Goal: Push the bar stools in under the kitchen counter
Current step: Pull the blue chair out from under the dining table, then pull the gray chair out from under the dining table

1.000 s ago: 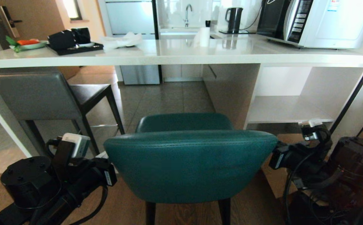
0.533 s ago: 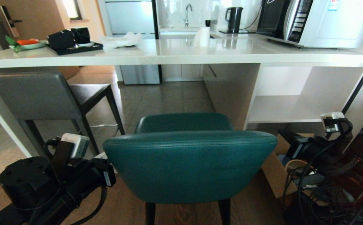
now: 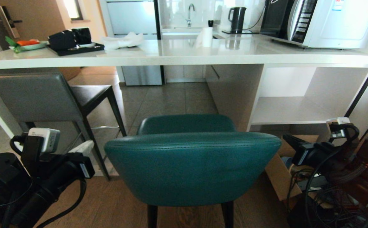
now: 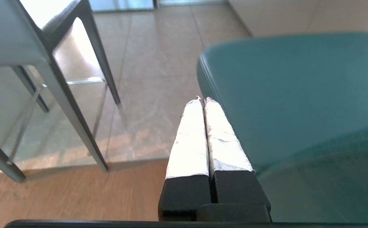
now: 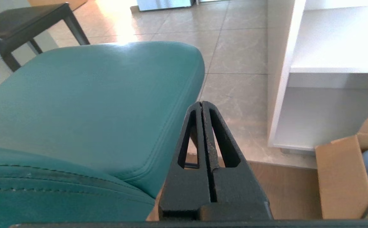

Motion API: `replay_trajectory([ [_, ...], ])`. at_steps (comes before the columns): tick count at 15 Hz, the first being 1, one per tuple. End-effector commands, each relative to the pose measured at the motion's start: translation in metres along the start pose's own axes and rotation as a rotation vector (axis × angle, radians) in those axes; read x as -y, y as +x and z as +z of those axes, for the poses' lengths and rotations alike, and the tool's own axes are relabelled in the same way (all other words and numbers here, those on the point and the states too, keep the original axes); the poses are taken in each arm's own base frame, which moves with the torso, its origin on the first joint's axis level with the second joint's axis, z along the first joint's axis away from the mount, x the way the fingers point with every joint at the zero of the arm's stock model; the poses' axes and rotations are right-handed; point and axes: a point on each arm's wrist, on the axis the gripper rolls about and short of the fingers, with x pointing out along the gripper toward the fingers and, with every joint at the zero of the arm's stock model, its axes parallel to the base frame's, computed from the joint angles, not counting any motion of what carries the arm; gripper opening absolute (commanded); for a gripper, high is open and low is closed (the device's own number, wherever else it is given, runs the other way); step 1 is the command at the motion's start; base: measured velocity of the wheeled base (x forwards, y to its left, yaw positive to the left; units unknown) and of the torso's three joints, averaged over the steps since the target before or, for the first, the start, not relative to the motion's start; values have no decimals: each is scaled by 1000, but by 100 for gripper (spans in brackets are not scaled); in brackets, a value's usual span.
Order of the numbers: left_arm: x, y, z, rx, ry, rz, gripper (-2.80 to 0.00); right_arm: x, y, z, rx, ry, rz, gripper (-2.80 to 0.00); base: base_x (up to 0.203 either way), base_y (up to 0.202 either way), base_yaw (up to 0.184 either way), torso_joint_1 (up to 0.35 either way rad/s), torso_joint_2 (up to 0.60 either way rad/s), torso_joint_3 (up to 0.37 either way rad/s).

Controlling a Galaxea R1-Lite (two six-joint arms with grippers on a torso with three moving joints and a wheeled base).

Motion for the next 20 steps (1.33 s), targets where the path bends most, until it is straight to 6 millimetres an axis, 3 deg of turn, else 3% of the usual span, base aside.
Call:
replay_trajectory([
  [1, -2, -3, 5, 27, -4, 9, -280, -1, -3, 2, 13, -2, 4, -280, 0, 0, 0, 0, 0, 0],
  [8, -4, -29, 35, 171, -20, 6, -280, -11, -33, 23, 92, -19, 14, -280, 0, 0, 0, 0, 0, 0],
  [11, -7, -58, 63, 252, -22, 11, -280, -21, -63, 40, 179, -39, 40, -280, 0, 0, 0, 0, 0, 0],
  [14, -14, -102, 96, 267, -19, 22, -280, -33, -99, 56, 275, -66, 76, -280, 0, 0, 0, 0, 0, 0],
  [16, -21, -133, 107, 260, -7, 65, -280, -40, -123, 63, 295, -70, 94, -280, 0, 0, 0, 0, 0, 0],
  [20, -27, -170, 116, 332, 11, 152, -280, -50, -171, 76, 261, -70, 91, -280, 0, 0, 0, 0, 0, 0],
])
